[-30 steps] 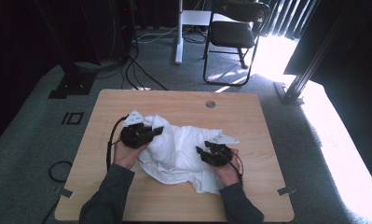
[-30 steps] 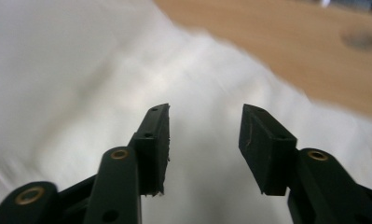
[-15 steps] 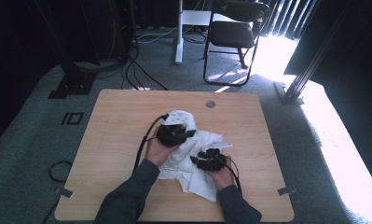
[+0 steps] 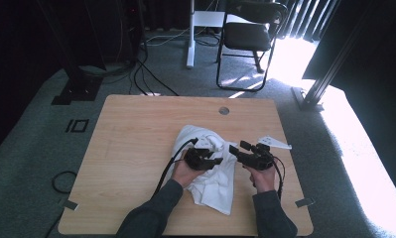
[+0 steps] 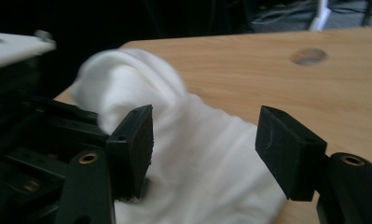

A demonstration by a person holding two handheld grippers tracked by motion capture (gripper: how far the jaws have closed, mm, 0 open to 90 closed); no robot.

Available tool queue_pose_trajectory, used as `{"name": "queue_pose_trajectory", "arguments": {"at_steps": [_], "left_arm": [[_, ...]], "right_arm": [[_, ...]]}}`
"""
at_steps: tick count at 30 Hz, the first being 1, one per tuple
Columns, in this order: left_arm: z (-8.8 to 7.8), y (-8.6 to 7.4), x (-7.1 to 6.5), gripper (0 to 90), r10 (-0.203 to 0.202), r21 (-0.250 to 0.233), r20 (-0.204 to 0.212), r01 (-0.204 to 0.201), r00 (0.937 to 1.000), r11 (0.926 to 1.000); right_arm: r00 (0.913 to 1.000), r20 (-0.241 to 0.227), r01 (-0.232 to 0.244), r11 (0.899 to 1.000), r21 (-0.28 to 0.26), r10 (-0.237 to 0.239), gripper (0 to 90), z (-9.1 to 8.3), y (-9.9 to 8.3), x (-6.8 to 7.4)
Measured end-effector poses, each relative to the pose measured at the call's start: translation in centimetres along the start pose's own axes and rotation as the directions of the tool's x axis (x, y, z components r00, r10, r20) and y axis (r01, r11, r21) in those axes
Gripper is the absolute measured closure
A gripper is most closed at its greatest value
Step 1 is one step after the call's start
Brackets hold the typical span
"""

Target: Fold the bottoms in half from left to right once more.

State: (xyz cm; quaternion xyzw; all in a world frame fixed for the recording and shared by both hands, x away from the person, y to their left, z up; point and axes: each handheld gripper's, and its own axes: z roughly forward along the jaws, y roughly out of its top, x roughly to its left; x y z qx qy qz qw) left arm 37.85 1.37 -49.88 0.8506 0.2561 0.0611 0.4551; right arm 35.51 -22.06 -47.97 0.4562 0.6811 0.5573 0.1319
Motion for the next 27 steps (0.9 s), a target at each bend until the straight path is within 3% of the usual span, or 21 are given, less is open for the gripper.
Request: {"name": "queue_pose_trajectory", "arguments": {"at_steps": [3, 6, 8, 11, 14, 17, 18, 20, 21, 22, 24, 25, 27], "left_arm": [[-0.1, -0.1, -0.2, 64.7, 0.014, 0.002, -0.002, -0.014, 0.9999, 0.9999], [-0.3, -0.2, -0.4, 62.7, 0.021, -0.004, -0.001, -0.021, 0.9998, 0.9998], [-0.5, -0.2, -0.4, 61.8, 0.023, -0.007, 0.0, -0.023, 0.9997, 0.9997], [-1.4, -0.2, -0.8, 59.5, 0.032, -0.012, -0.009, -0.032, 0.9994, 0.9994], [-3.3, 0.0, -1.6, 55.2, 0.057, -0.038, -0.025, -0.058, 0.9981, 0.9976], [-6.6, 0.2, -1.8, 55.5, 0.053, -0.129, 0.002, -0.052, 0.9986, 0.9902], [-7.8, 0.3, -1.8, 55.4, 0.057, -0.158, -0.012, -0.059, 0.9983, 0.9857], [-10.1, 0.4, -1.2, 55.5, 0.053, -0.202, -0.076, -0.068, 0.9957, 0.9771], [-11.0, 0.4, -0.6, 55.8, 0.041, -0.211, -0.14, -0.07, 0.9893, 0.975], [-11.6, 0.3, 0.1, 57.4, 0.025, -0.208, -0.203, -0.067, 0.9789, 0.9759], [-12.1, -0.2, 2.1, 59.5, -0.023, -0.174, -0.298, -0.03, 0.9542, 0.9843], [-12.0, -0.6, 3.1, 60.9, -0.054, -0.164, -0.32, 0.001, 0.9457, 0.9865], [-11.0, -1.5, 5.1, 63.2, -0.109, -0.117, -0.325, 0.075, 0.9392, 0.9903]], "right_arm": [[0.9991, -0.027, 0.033, 0.999, 0.004, -0.033, 36.5, 1.1, 0.7, 1.1], [0.997, -0.07, 0.036, 0.999, 0.036, -0.033, 44.5, 2.7, 1.1, 1.6], [0.9962, -0.073, 0.053, 0.996, 0.077, -0.048, 54.1, 3.9, 1.1, 1.7], [0.9972, -0.031, 0.072, 0.988, 0.135, -0.068, 71.6, 5.0, 0.8, 1.6], [0.9977, -0.032, 0.064, 0.984, 0.165, -0.059, 78.6, 5.5, 0.5, 1.1], [0.9971, 0.016, 0.069, 0.976, 0.205, -0.074, 80.3, 6.0, -0.2, 0.6], [0.9965, 0.032, 0.069, 0.973, 0.218, -0.078, 80.2, 6.3, -0.5, 0.3], [0.9986, 0.034, 0.032, 0.973, 0.226, -0.041, 80.1, 6.6, -1.1, -0.4], [0.9991, 0.034, 0.018, 0.973, 0.229, -0.026, 80.0, 6.6, -1.3, -0.7], [0.999, 0.04, 0.011, 0.973, 0.229, -0.02, 79.9, 6.7, -1.5, -0.9], [0.9989, 0.043, 0.008, 0.973, 0.229, -0.018, 79.6, 6.6, -1.7, -1.0], [0.9989, 0.043, 0.008, 0.974, 0.228, -0.018, 78.9, 6.6, -1.7, -1.0], [0.9985, 0.05, 0.01, 0.974, 0.228, -0.022, 76.3, 6.4, -1.6, -1.0]]}}
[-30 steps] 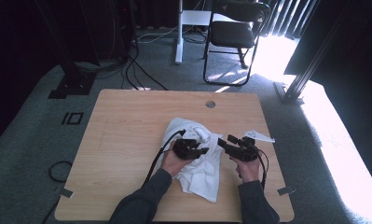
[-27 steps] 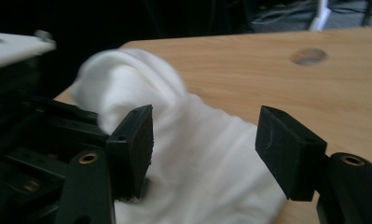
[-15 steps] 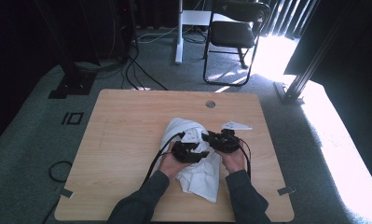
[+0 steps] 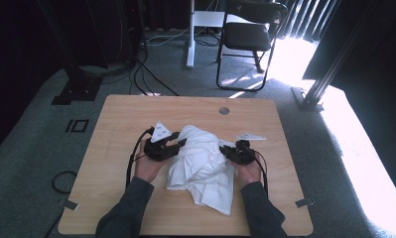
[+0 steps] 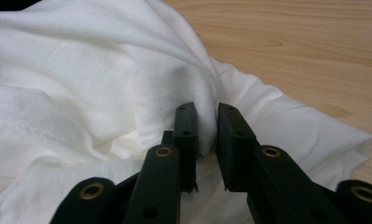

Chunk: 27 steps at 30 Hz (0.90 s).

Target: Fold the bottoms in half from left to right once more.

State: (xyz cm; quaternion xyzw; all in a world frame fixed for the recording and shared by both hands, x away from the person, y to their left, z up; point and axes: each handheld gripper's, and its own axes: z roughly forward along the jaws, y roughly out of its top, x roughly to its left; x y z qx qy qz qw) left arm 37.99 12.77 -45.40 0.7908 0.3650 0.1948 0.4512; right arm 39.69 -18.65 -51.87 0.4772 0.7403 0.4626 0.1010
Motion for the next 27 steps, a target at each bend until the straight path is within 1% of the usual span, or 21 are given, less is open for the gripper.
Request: {"name": "queue_pose_trajectory", "arguments": {"at_steps": [1, 3, 5, 7, 8, 9, 10, 11, 12, 14, 16, 17, 18, 19, 20, 21, 22, 23, 25, 26, 27], "left_arm": [[0.9, -0.6, 0.6, 64.7, -0.015, 0.046, -0.005, 0.015, 0.9999, 0.9988], [1.9, -1.3, 0.6, 66.4, -0.009, 0.077, 0.027, 0.007, 0.9996, 0.997], [2.2, -1.6, 0.2, 67.0, 0.009, 0.075, 0.03, -0.011, 0.9995, 0.9971], [2.2, -1.5, 0.1, 66.5, -0.004, 0.062, 0.033, 0.002, 0.9994, 0.9981], [2.2, -1.4, 0.1, 65.6, -0.004, 0.057, 0.032, 0.002, 0.9995, 0.9984], [2.3, -1.2, 0.0, 65.4, -0.002, 0.057, 0.031, 0.001, 0.9995, 0.9984], [2.3, -1.2, 0.0, 65.3, -0.002, 0.057, 0.031, 0.001, 0.9995, 0.9984], [2.4, -1.0, -0.2, 65.3, 0.007, 0.06, 0.029, -0.009, 0.9995, 0.9982], [2.4, -0.9, -0.3, 65.2, 0.012, 0.059, 0.031, -0.014, 0.9994, 0.9981], [2.6, -0.7, -0.6, 65.1, 0.015, 0.053, 0.038, -0.017, 0.9992, 0.9985], [2.8, -0.6, -1.0, 64.0, 0.023, 0.048, 0.04, -0.025, 0.9989, 0.9985], [2.9, -0.5, -1.1, 63.8, 0.026, 0.048, 0.039, -0.028, 0.9989, 0.9985], [3.0, -0.4, -1.3, 63.6, 0.025, 0.048, 0.044, -0.027, 0.9987, 0.9985], [3.1, -0.4, -1.3, 63.1, 0.024, 0.047, 0.047, -0.026, 0.9986, 0.9986], [3.2, -0.4, -1.3, 62.8, 0.024, 0.047, 0.048, -0.026, 0.9986, 0.9985], [3.3, -0.4, -1.4, 62.5, 0.023, 0.047, 0.048, -0.025, 0.9986, 0.9986], [3.4, -0.5, -1.4, 62.3, 0.022, 0.048, 0.05, -0.024, 0.9985, 0.9985], [3.4, -0.5, -1.4, 62.1, 0.022, 0.052, 0.052, -0.025, 0.9984, 0.9984], [3.5, -0.6, -1.4, 60.4, 0.024, 0.054, 0.06, -0.027, 0.9979, 0.9981], [3.6, -0.6, -1.5, 59.7, 0.028, 0.058, 0.057, -0.032, 0.998, 0.9978], [3.7, -0.6, -1.6, 59.2, 0.029, 0.061, 0.061, -0.033, 0.9977, 0.9976]], "right_arm": [[1.0, 0.007, 0.001, 1.0, -0.003, -0.001, 73.6, -0.2, 0.1, 0.1], [0.9995, 0.027, 0.018, 1.0, -0.015, -0.017, 61.0, -1.0, 0.4, 0.5], [0.997, 0.062, 0.05, 0.998, -0.048, -0.047, 51.9, -2.2, 0.8, 1.3], [0.9936, 0.087, 0.081, 0.992, -0.096, -0.072, 45.4, -3.6, 1.1, 2.4], [0.9911, 0.102, 0.097, 0.988, -0.122, -0.085, 43.2, -4.3, 1.3, 3.0], [0.9889, 0.105, 0.12, 0.982, -0.146, -0.105, 43.2, -4.9, 1.4, 3.7], [0.9889, 0.105, 0.12, 0.982, -0.146, -0.105, 43.2, -4.9, 1.4, 3.7], [0.984, 0.073, 0.173, 0.966, -0.19, -0.162, 43.3, -5.7, 1.4, 5.4], [0.98, 0.055, 0.199, 0.962, -0.19, -0.192, 43.2, -5.7, 1.4, 6.0], [0.9685, 0.007, 0.247, 0.955, -0.166, -0.249, 41.4, -5.2, 1.4, 7.4], [0.9599, -0.023, 0.275, 0.954, -0.119, -0.28, 39.1, -3.9, 1.4, 8.2], [0.9577, -0.037, 0.282, 0.956, -0.081, -0.286, 39.3, -3.1, 1.4, 8.4], [0.9556, -0.04, 0.29, 0.956, -0.046, -0.292, 43.9, -2.4, 1.2, 8.4], [0.9542, -0.061, 0.293, 0.956, -0.012, -0.293, 57.3, -1.7, 1.0, 8.3], [0.9504, -0.086, 0.3, 0.954, -0.005, -0.299, 68.4, -1.6, 0.8, 8.2], [0.9453, -0.109, 0.309, 0.951, -0.007, -0.308, 76.2, -1.8, 0.5, 8.2], [0.9448, -0.107, 0.31, 0.951, -0.013, -0.31, 81.2, -2.2, 0.2, 8.1], [0.9442, -0.109, 0.309, 0.95, -0.028, -0.311, 82.8, -2.8, 0.0, 8.0], [0.9425, -0.133, 0.299, 0.951, -0.073, -0.306, 83.7, -4.6, -0.8, 7.5], [0.9408, -0.142, 0.298, 0.951, -0.084, -0.308, 83.6, -5.2, -1.1, 7.4], [0.9359, -0.164, 0.299, 0.949, -0.1, -0.312, 82.9, -6.0, -1.5, 7.2]]}}
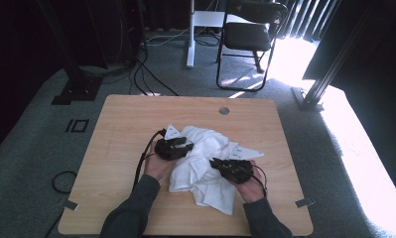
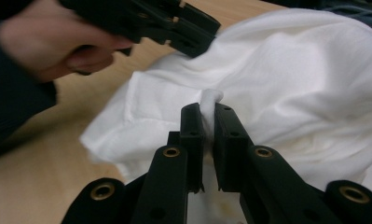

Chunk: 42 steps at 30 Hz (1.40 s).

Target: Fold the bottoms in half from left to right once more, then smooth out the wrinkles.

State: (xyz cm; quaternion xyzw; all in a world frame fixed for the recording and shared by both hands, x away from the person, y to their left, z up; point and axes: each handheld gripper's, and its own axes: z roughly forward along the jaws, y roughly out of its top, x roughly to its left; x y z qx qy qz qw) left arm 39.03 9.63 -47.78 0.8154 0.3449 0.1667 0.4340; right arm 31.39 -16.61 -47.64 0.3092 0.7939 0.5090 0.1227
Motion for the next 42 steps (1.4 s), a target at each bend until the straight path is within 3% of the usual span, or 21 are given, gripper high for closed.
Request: {"name": "queue_pose_trajectory", "arguments": {"at_steps": [2, 6, 7, 10, 12, 13, 14, 15, 16, 17, 22, 23, 24, 26, 30, 31, 33, 36, 37, 41, 42], "left_arm": [[0.2, 0.0, -0.2, 58.2, 0.013, 0.005, 0.0, -0.013, 0.9999, 0.9999], [0.4, 0.0, -0.3, 57.9, 0.013, 0.009, -0.001, -0.013, 0.9999, 0.9999], [0.7, 0.0, -0.4, 58.0, 0.01, 0.012, -0.008, -0.01, 0.9999, 0.9999], [0.9, 0.2, -0.4, 57.8, -0.001, 0.01, -0.015, 0.001, 0.9999, 0.9999], [0.9, 0.2, -0.4, 57.5, 0.002, 0.012, -0.017, -0.002, 0.9998, 0.9999], [0.9, 0.3, -0.5, 57.4, 0.001, 0.011, -0.019, -0.001, 0.9998, 0.9999], [0.9, 0.3, -0.5, 57.4, 0.001, 0.011, -0.019, -0.001, 0.9998, 0.9999], [0.9, 0.3, -0.5, 57.4, 0.002, 0.013, -0.018, -0.002, 0.9998, 0.9999], [0.9, 0.3, -0.5, 57.3, 0.002, 0.013, -0.018, -0.002, 0.9998, 0.9999], [0.9, 0.4, -0.5, 56.9, 0.006, 0.013, -0.018, -0.006, 0.9998, 0.9999], [0.9, 0.4, -0.7, 56.6, 0.004, 0.008, -0.021, -0.003, 0.9998, 1.0], [1.0, 0.4, -0.7, 56.6, 0.005, 0.008, -0.018, -0.005, 0.9998, 1.0], [1.0, 0.4, -0.7, 56.6, 0.005, 0.008, -0.018, -0.005, 0.9998, 1.0], [1.0, 0.4, -0.7, 56.5, 0.006, 0.009, -0.017, -0.006, 0.9998, 0.9999], [1.1, 0.4, -0.7, 55.8, 0.007, 0.009, -0.019, -0.007, 0.9998, 0.9999], [1.2, 0.3, -0.7, 55.8, 0.006, 0.013, -0.023, -0.006, 0.9997, 0.9999], [1.3, 0.3, -0.7, 55.6, 0.004, 0.018, -0.026, -0.004, 0.9997, 0.9998], [1.7, 0.1, -0.7, 55.1, 0.003, 0.029, -0.023, -0.002, 0.9997, 0.9996], [1.7, 0.1, -0.7, 55.1, 0.003, 0.029, -0.023, -0.002, 0.9997, 0.9996], [2.5, 0.0, -0.9, 54.9, -0.004, 0.03, -0.023, 0.005, 0.9997, 0.9995], [2.5, 0.0, -0.9, 54.9, -0.004, 0.03, -0.023, 0.005, 0.9997, 0.9995]], "right_arm": [[0.9997, -0.02, -0.011, 1.0, -0.018, 0.01, 81.4, -1.3, -0.8, 0.1], [0.9998, 0.013, -0.018, 0.999, 0.033, 0.018, 79.7, -2.3, -2.4, -0.3], [0.9958, 0.092, -0.017, 0.992, 0.127, 0.005, 75.2, -2.6, -3.6, -0.9], [0.9818, 0.19, -0.034, 0.983, 0.183, -0.001, 63.1, -3.5, -4.4, -1.6], [0.9766, 0.215, -0.049, 0.986, 0.162, 0.013, 58.6, -4.0, -4.2, -1.9], [0.9697, 0.236, -0.086, 0.992, 0.09, 0.062, 51.3, -4.9, -3.4, -2.4], [0.9697, 0.236, -0.086, 0.992, 0.09, 0.062, 51.3, -4.9, -3.4, -2.4], [0.9656, 0.235, -0.119, 0.993, 0.015, 0.112, 45.3, -5.3, -2.1, -2.6], [0.9656, 0.235, -0.119, 0.993, 0.015, 0.112, 45.3, -5.3, -2.1, -2.6], [0.9703, 0.185, -0.15, 0.988, -0.047, 0.157, 40.3, -5.0, -1.0, -2.9], [0.9583, 0.187, -0.21, 0.976, -0.052, 0.216, 38.0, -2.8, 0.4, -3.5], [0.9476, 0.198, -0.247, 0.968, -0.047, 0.251, 38.1, -1.7, 0.7, -4.0], [0.9476, 0.198, -0.247, 0.968, -0.047, 0.251, 38.1, -1.7, 0.7, -4.0], [0.9348, 0.205, -0.283, 0.957, -0.063, 0.29, 38.6, -0.8, 0.9, -4.7], [0.9282, 0.2, -0.304, 0.949, -0.081, 0.314, 46.9, -0.3, 1.1, -5.4], [0.9324, 0.211, -0.287, 0.956, -0.062, 0.293, 74.3, -0.1, 1.1, -5.7], [0.9322, 0.236, -0.27, 0.961, -0.054, 0.275, 82.1, 0.0, 1.1, -5.8], [0.9087, 0.305, -0.285, 0.957, -0.043, 0.285, 88.0, -0.1, 0.5, -6.8], [0.9087, 0.305, -0.285, 0.957, -0.043, 0.285, 88.0, -0.1, 0.5, -6.8], [0.87, 0.372, -0.353, 0.936, 0.011, 0.324, 83.7, 1.4, -2.2, -8.8], [0.87, 0.372, -0.353, 0.936, 0.011, 0.324, 83.7, 1.4, -2.2, -8.8]]}}
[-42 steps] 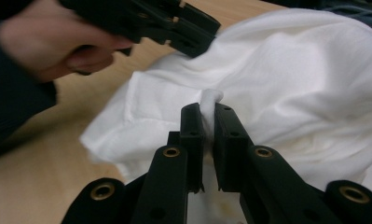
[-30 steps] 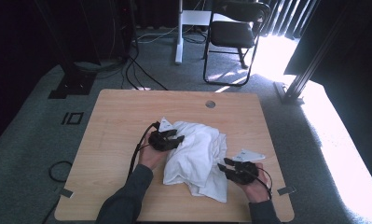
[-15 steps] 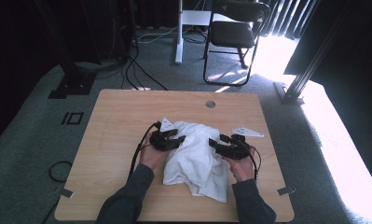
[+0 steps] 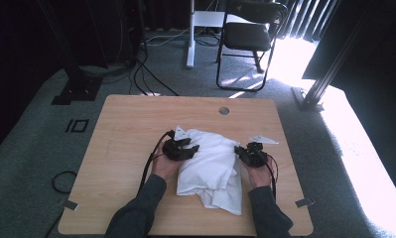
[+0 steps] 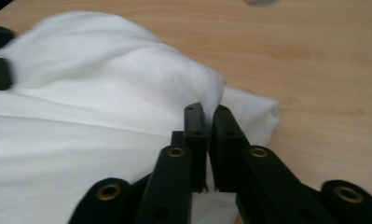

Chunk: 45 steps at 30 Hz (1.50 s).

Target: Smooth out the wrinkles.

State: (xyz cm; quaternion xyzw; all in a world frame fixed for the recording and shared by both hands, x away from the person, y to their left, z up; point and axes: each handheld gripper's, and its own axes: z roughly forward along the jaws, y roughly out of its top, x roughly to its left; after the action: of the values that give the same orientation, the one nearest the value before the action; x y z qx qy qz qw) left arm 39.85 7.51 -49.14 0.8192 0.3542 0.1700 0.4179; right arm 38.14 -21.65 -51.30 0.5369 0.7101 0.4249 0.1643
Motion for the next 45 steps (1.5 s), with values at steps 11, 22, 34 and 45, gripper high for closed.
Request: {"name": "queue_pose_trajectory", "arguments": {"at_steps": [11, 22, 34, 45], "left_arm": [[0.0, 0.2, -0.1, 51.0, -0.009, -0.005, -0.009, 0.009, 0.9999, 0.9999], [0.3, 2.4, -0.8, 52.3, 0.051, -0.069, -0.001, -0.05, 0.9987, 0.9963], [2.9, 3.1, -0.5, 55.3, -0.049, -0.006, -0.052, 0.048, 0.9974, 0.9988], [3.3, 3.0, -0.8, 54.5, -0.062, 0.0, -0.064, 0.062, 0.996, 0.9981]], "right_arm": [[0.9964, 0.074, 0.051, 0.989, -0.139, -0.041, 42.9, -5.1, 1.2, 2.0], [0.9994, -0.028, 0.023, 0.999, 0.024, -0.022, 45.1, 0.8, 2.9, 2.7], [0.9979, 0.061, 0.02, 1.0, -0.007, -0.02, 41.1, -2.5, 0.5, 2.4], [0.9925, 0.005, 0.12, 0.986, 0.115, -0.122, 85.0, -3.6, -2.7, 3.9]]}}
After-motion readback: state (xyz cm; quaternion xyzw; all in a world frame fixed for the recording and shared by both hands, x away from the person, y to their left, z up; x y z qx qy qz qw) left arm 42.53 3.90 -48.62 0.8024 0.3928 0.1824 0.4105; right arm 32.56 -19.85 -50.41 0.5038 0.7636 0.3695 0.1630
